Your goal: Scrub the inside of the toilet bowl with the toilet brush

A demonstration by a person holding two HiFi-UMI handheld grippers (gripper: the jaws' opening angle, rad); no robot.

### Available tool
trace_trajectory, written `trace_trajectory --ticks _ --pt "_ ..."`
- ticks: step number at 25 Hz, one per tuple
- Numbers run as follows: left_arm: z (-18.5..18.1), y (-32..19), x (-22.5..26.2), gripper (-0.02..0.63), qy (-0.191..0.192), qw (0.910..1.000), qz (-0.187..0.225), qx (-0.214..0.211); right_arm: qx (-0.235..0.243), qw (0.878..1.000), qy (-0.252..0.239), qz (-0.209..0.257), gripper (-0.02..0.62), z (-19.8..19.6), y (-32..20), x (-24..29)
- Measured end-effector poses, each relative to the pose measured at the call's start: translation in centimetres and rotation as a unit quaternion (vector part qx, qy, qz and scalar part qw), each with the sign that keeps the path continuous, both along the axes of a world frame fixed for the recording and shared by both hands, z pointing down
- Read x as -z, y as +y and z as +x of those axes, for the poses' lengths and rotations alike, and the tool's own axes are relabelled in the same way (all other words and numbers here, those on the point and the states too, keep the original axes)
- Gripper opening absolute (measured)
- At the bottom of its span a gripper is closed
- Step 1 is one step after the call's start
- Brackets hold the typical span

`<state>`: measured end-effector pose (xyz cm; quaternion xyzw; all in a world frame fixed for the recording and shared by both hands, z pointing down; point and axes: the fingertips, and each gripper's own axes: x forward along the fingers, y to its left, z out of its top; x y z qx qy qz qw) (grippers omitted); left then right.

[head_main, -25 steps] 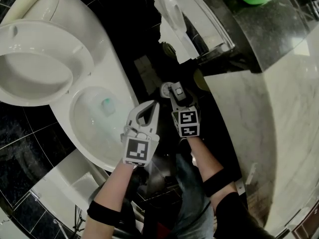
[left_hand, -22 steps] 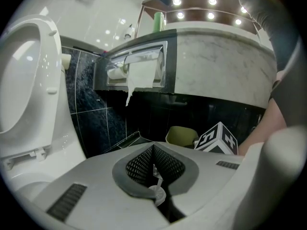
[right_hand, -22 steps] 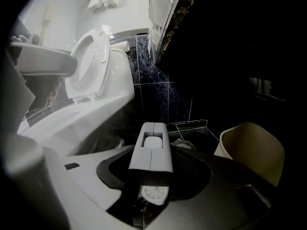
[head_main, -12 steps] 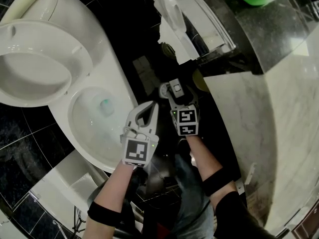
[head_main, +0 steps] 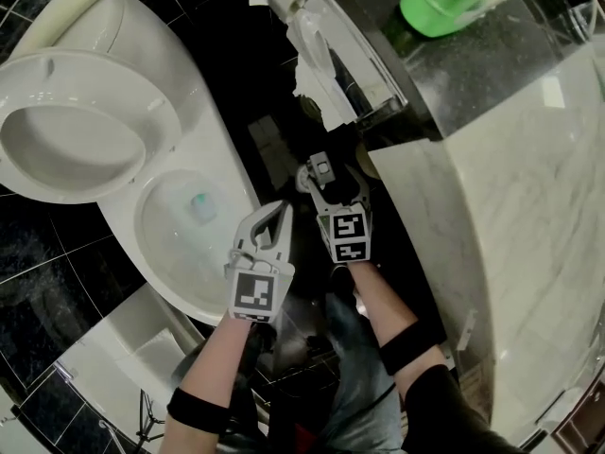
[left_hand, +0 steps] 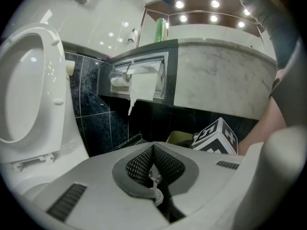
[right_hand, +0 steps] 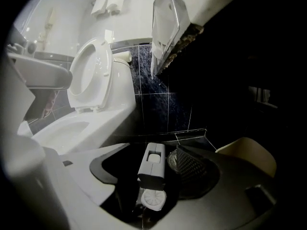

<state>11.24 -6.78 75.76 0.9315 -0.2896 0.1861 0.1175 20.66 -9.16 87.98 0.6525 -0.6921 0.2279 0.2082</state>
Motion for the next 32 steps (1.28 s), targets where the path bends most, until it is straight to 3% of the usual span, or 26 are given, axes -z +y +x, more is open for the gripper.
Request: trace_trajectory --ticks 2,5,12,15,19,23,32 --pt "-0.4 0.4 1.7 0.003 -0.002 1.0000 0.000 0.003 0.001 1.000 -0.002 0.001 0.336 -0.3 0.6 2.0" --pt "-1.2 1.3 5.3 0.003 -0.007 1.0000 -0.001 0.005 0.010 1.000 -0.017 0.005 0.285 -1.5 1.9 6.2" --pt "-4.1 2.8 17.8 0.003 -0.013 0.9993 0.006 0.035 0.038 0.998 -0.039 0.026 0.069 -5.2 3.7 20.2" --pt "-6.1 3.7 23.6 0.003 -0.008 0.9983 0.011 0.056 0.053 0.997 -0.045 0.032 0.016 -6.7 4.6 26.9" --pt "-9.6 4.8 30.3 0.003 -0.019 0.9969 0.032 0.070 0.093 0.994 -0.047 0.034 0.008 -9.1 5.9 35.6" --pt "-13.5 5.0 36.8 0.003 -0.006 0.9911 0.033 0.129 0.138 0.989 -0.044 0.035 0.008 -11.7 6.5 42.7" --pt "-23.0 7.0 46.6 0.003 -0.023 0.9740 0.080 0.211 0.207 0.974 -0.071 0.053 0.006 -17.1 8.0 53.6"
